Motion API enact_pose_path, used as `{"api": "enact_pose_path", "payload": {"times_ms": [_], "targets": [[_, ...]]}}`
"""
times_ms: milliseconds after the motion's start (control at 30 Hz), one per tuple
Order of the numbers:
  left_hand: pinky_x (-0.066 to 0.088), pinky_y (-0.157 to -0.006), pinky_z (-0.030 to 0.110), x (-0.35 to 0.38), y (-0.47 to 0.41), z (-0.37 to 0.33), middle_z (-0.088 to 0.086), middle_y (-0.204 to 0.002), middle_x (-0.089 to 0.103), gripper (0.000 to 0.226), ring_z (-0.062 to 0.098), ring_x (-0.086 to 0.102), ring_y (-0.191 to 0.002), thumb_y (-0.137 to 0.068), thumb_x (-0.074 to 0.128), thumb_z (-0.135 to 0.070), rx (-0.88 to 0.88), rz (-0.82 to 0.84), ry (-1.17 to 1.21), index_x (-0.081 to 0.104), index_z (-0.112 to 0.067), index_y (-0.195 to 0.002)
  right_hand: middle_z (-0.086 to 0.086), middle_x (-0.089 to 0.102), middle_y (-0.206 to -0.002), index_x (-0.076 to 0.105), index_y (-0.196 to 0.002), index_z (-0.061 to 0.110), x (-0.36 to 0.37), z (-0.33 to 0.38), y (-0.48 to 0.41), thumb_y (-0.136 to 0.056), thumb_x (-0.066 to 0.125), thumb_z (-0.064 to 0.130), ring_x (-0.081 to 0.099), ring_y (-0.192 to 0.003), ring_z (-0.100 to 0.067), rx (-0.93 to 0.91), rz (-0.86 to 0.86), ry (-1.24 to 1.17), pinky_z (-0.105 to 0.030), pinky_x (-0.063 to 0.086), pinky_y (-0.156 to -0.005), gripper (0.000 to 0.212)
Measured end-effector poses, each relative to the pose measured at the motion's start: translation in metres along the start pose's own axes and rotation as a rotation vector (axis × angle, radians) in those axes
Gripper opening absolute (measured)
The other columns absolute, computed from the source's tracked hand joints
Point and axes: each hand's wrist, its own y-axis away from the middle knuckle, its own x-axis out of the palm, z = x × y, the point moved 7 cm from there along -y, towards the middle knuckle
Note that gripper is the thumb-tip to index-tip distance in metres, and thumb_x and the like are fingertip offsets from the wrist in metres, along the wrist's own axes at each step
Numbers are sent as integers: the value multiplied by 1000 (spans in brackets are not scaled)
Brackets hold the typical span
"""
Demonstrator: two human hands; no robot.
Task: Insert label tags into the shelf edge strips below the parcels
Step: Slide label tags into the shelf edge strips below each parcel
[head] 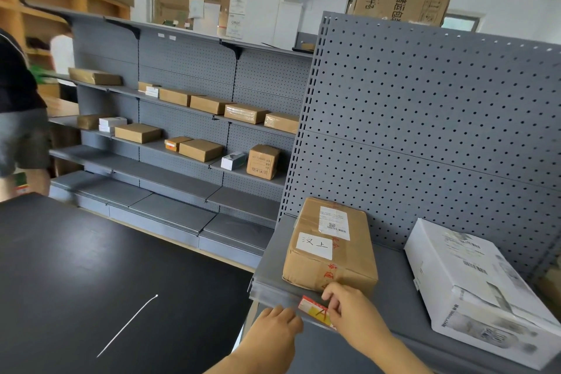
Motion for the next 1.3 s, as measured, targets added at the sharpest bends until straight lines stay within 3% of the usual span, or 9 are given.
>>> {"api": "enact_pose_path", "payload": {"times_ms": [233, 400, 500, 667, 933, 1200, 1300], "targets": [[31, -101, 34, 3, 8, 3, 9, -127, 51, 34, 27, 44, -121, -91, 38, -8, 14, 27, 33, 54, -10, -120, 13, 56, -94, 52, -83, 31, 5, 1, -3, -91, 53, 23, 56, -83, -6, 26, 2, 49, -23, 50, -72, 12], [39, -90, 31, 2, 15, 14, 7, -119, 58, 39, 25, 53, -112, -86, 31, -10, 26, -45, 32, 60, -13, -112, 12, 55, -98, 53, -84, 29, 7, -8, -5, -92, 51, 24, 55, -84, -4, 92, -44, 37, -23, 51, -73, 10], [33, -95, 32, 3, 17, 16, 9, -128, 51, 35, 26, 45, -119, -91, 36, -8, -5, 50, 26, 53, -11, -122, 14, 55, -95, 57, -86, 27, 6, -10, -4, -91, 55, 23, 56, -82, -4, 112, -55, -3, -24, 53, -73, 7], [31, -97, 34, -3, 16, 8, 10, -128, 51, 37, 29, 44, -120, -90, 39, -8, 10, 47, 16, 53, -12, -124, 15, 55, -88, 53, -78, 34, 1, -12, 1, -87, 55, 15, 56, -77, -5, 114, -92, -25, -26, 53, -69, 20], [34, -98, 34, -42, -9, -23, 9, -126, 53, 32, 26, 47, -115, -90, 41, -10, 124, -57, 3, 52, -11, -121, 22, 50, -81, 51, -76, 38, -17, -19, 19, -87, 56, 16, 54, -77, -4, 100, -105, -6, -22, 51, -71, 25], [33, -90, 35, -55, -45, -80, 9, -121, 54, 28, 29, 49, -110, -90, 42, -12, 247, -108, 2, 53, -13, -115, 15, 51, -88, 52, -80, 36, -37, -47, 66, -87, 55, 19, 55, -85, -4, 154, -136, -29, -20, 47, -78, 19], [33, -80, 35, -62, -58, -112, 11, -113, 57, 25, 31, 50, -102, -89, 39, -10, 302, -154, 10, 54, -11, -109, 13, 52, -89, 57, -86, 31, -54, -64, 91, -89, 56, 20, 51, -90, -6, 171, -179, -35, -20, 44, -82, 12]]}}
